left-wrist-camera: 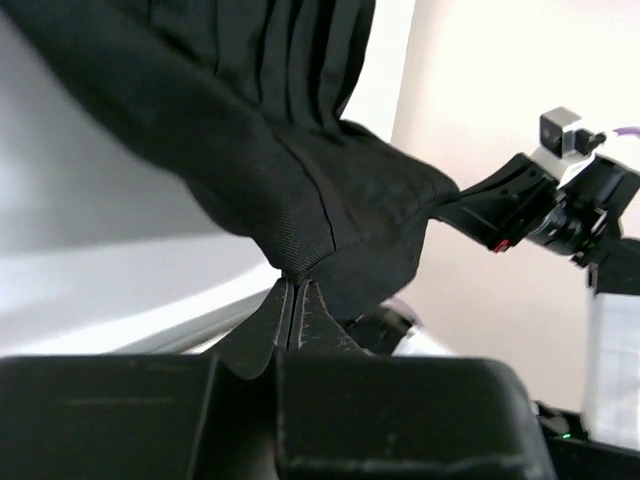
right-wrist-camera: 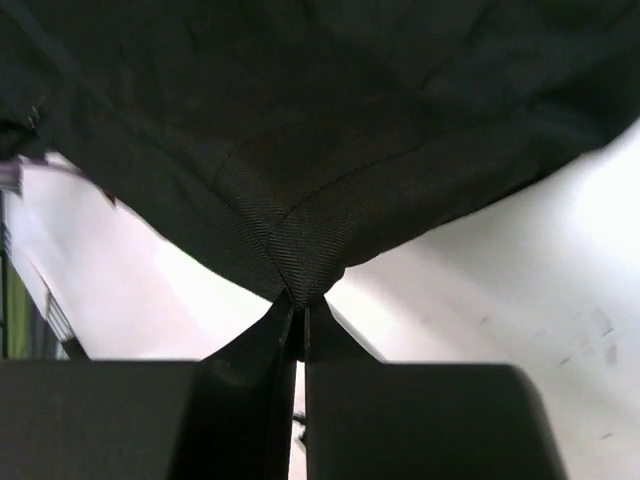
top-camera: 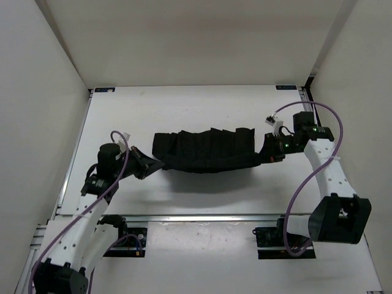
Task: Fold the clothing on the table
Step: Fold the skirt
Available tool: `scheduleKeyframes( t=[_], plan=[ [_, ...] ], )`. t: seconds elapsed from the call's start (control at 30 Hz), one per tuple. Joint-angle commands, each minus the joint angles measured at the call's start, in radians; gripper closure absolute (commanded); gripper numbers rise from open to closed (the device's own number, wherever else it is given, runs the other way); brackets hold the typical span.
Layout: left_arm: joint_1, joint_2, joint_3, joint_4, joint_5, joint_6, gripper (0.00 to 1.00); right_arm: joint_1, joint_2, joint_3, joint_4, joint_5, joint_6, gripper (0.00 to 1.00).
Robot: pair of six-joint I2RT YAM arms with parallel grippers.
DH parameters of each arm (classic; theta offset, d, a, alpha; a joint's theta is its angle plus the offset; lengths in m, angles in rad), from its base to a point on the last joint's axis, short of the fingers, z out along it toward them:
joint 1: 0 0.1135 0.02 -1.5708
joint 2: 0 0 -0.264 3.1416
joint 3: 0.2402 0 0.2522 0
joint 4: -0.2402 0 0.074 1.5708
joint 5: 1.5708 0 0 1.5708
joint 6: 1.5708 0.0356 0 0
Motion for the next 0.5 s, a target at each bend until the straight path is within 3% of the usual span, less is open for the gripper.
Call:
scheduleKeyframes(
  t=[0.0,0.27,0.4,0.43,0.47],
  plan=[
    [-0.023,0.130,0.075,0.249,-0.042,-0.102,1.00,-0.032,0.076,0.129,0.068,-0.078,0.042,1.00],
    [0.001,0.510,0.254,0.403,-0.074,-0.179,1.00,-0.076,0.461,0.439,0.094,-0.219,0.132,1.00],
    [0.023,0.730,0.415,0.435,-0.144,-0.196,1.00,-0.076,0.702,0.723,0.165,-0.225,0.241,1.00],
    [0.039,0.808,0.436,0.505,-0.155,-0.214,1.00,-0.070,0.784,0.840,0.185,-0.184,0.270,0.99],
    [0.049,0.887,0.462,0.580,-0.166,-0.228,0.95,-0.053,0.825,0.957,0.223,-0.120,0.317,0.74]
  ],
)
